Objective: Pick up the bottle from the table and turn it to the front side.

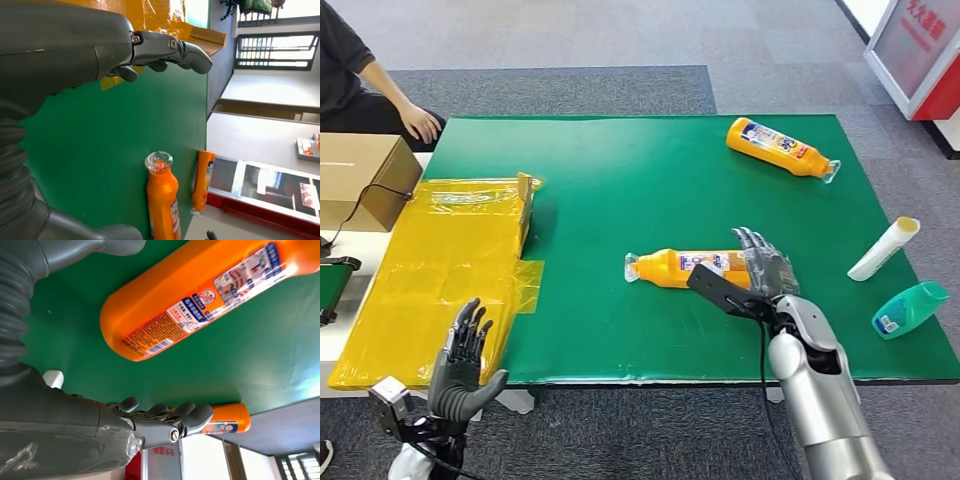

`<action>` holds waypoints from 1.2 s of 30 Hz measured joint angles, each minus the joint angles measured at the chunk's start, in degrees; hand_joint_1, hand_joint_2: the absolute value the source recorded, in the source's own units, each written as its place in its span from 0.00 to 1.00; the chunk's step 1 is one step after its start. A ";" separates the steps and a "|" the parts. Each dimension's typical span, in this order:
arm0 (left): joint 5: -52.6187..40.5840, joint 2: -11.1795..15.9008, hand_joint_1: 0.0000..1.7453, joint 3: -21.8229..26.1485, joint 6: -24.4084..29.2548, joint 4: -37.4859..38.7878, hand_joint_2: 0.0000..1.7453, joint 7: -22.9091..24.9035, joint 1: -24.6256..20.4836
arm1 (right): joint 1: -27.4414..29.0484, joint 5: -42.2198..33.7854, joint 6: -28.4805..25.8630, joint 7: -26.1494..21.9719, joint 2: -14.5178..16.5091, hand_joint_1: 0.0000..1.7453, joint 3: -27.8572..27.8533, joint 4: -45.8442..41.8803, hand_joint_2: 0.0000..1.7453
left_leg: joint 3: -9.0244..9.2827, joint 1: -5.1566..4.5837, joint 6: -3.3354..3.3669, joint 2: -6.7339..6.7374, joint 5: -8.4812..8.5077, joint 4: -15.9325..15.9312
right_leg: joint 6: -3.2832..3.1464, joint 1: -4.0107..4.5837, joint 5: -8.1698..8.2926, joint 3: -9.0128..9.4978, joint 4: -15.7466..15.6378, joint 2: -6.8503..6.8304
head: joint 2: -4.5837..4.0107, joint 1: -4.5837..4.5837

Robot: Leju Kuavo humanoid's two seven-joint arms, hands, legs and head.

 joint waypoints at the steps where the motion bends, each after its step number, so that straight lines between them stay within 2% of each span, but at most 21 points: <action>1: 0.07 0.15 0.00 -0.37 0.10 0.29 1.00 0.00 -0.15 | -1.50 0.43 0.42 0.26 -0.42 0.00 0.38 2.17 1.00 | 0.00 0.00 0.00 0.00 0.01 0.00 | 0.00 0.00 0.00 0.00 0.00 0.00 | 0.00 -0.01; 7: 0.78 0.80 0.00 -2.49 0.26 1.98 1.00 0.01 -1.13 | -10.52 1.93 4.37 1.03 -2.49 0.00 2.83 17.65 1.00 | -0.05 0.00 0.01 -0.01 0.03 0.00 | 0.00 0.00 0.01 -0.03 0.00 -0.01 | 0.00 0.01; 14: 1.14 1.26 0.00 -4.21 -0.33 3.68 1.00 0.01 -2.30 | -18.86 1.08 7.42 0.63 -3.46 0.01 4.16 33.38 1.00 | -0.05 -0.01 0.02 -0.01 0.03 0.01 | 0.00 -0.01 0.02 -0.04 0.00 -0.01 | 0.00 0.01; 18: 1.28 1.37 0.00 -5.04 -0.20 4.50 1.00 0.01 -2.72 | -21.01 0.96 4.74 0.10 -3.50 1.00 4.63 38.72 1.00 | -0.06 -0.01 0.02 -0.01 0.02 0.01 | 0.00 0.00 0.02 -0.04 0.00 -0.02 | 0.00 -0.01; 26: 2.15 1.58 0.00 -5.13 0.34 5.04 1.00 0.00 -2.58 | -21.28 -1.08 -0.97 -5.52 -3.50 1.00 5.11 41.75 1.00 | -0.06 -0.01 0.02 -0.01 0.02 0.01 | 0.00 0.00 0.02 -0.05 0.00 -0.01 | 0.00 0.00; 32: 2.38 1.69 0.00 -5.09 0.15 5.06 1.00 0.01 -2.49 | -20.41 -2.47 -1.89 -7.03 -3.50 1.00 5.11 41.15 1.00 | -0.06 0.00 0.03 -0.01 0.02 0.01 | 0.00 0.00 0.02 -0.05 0.00 -0.02 | 0.00 -0.01; 34: 3.14 1.70 0.00 -4.82 -0.88 5.05 1.00 0.01 -2.24 | -17.88 -5.42 -2.44 -8.71 -3.55 1.00 5.07 37.85 1.00 | -0.07 0.00 0.03 -0.03 0.02 0.01 | 0.01 0.00 0.00 -0.04 0.00 -0.06 | 0.00 0.01; 36: 4.27 1.68 0.00 -3.88 -2.61 5.12 1.00 0.01 -1.80 | -12.50 -10.71 -2.84 -9.96 -3.52 1.00 4.99 29.77 1.00 | -0.09 0.00 0.02 -0.05 -0.01 0.01 | 0.02 0.01 -0.05 -0.06 0.00 -0.10 | 0.00 0.01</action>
